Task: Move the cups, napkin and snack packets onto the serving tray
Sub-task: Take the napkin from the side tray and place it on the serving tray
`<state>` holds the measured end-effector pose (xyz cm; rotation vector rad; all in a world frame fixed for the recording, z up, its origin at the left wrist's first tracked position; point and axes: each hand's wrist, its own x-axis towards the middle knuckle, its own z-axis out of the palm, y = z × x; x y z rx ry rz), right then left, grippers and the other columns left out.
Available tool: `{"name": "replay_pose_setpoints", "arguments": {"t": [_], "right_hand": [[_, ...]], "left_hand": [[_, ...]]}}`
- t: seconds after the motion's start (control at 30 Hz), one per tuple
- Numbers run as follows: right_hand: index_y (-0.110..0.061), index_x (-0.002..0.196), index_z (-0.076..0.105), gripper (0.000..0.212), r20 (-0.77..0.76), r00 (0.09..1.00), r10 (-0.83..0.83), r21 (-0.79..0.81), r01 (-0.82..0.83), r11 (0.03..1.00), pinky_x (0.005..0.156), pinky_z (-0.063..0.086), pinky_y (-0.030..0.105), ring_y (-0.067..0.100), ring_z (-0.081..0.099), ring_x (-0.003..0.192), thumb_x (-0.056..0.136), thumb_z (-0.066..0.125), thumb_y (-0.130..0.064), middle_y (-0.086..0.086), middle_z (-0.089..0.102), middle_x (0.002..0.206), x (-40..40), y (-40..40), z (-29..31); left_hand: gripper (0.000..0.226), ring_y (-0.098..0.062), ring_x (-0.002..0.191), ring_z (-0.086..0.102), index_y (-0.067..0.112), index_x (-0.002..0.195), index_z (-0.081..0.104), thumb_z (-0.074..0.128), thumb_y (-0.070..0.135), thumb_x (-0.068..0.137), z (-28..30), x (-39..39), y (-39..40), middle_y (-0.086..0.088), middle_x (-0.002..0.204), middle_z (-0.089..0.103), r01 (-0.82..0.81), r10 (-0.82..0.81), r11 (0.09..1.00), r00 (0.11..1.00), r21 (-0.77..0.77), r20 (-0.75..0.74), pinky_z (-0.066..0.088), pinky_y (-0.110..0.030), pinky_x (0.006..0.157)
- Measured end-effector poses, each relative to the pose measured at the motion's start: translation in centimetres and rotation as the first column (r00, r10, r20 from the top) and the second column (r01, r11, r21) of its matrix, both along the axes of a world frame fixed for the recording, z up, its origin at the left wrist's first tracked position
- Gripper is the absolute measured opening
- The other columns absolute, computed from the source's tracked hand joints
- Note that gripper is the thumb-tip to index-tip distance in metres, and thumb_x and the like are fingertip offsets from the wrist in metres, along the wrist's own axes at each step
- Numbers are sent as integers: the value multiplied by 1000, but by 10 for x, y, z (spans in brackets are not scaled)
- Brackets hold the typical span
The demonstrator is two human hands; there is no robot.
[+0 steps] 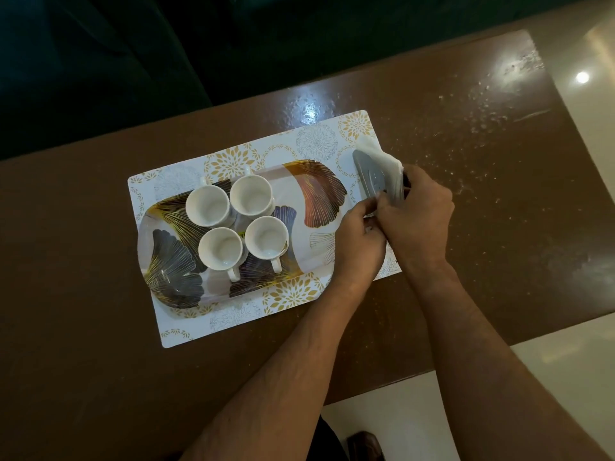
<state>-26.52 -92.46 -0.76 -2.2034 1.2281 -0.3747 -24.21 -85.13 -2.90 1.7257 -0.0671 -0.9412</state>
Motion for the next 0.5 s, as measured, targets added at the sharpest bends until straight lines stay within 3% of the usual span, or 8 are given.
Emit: {"name": "replay_pose_setpoints", "arguments": {"t": [0.23,0.37,0.5], "right_hand": [[-7,114,69,30,-21,1000,-2,17,2,1000,86,60,50,28,73,91,85,72,-16,8,76,101,-1,3,3],[-11,127,66,41,-57,998,-8,-9,7,1000,92,59,47,26,72,103,88,74,-20,5,75,114,-3,8,8],[-10,135,61,49,-96,995,-10,-102,0,995,97,56,43,28,67,115,89,72,-23,7,70,126,-1,17,14]], "left_hand": [[35,-17,122,67,14,141,63,51,11,108,5,2,4,-4,135,71,-11,11,1000,1000,-21,-14,55,-40,109],[34,-16,125,65,13,140,63,53,12,107,9,4,10,-2,138,69,-26,25,999,1000,-41,-10,53,-40,111],[37,-7,122,58,16,144,59,54,12,107,15,11,26,0,144,63,-9,11,999,999,-39,49,47,-16,97]]}}
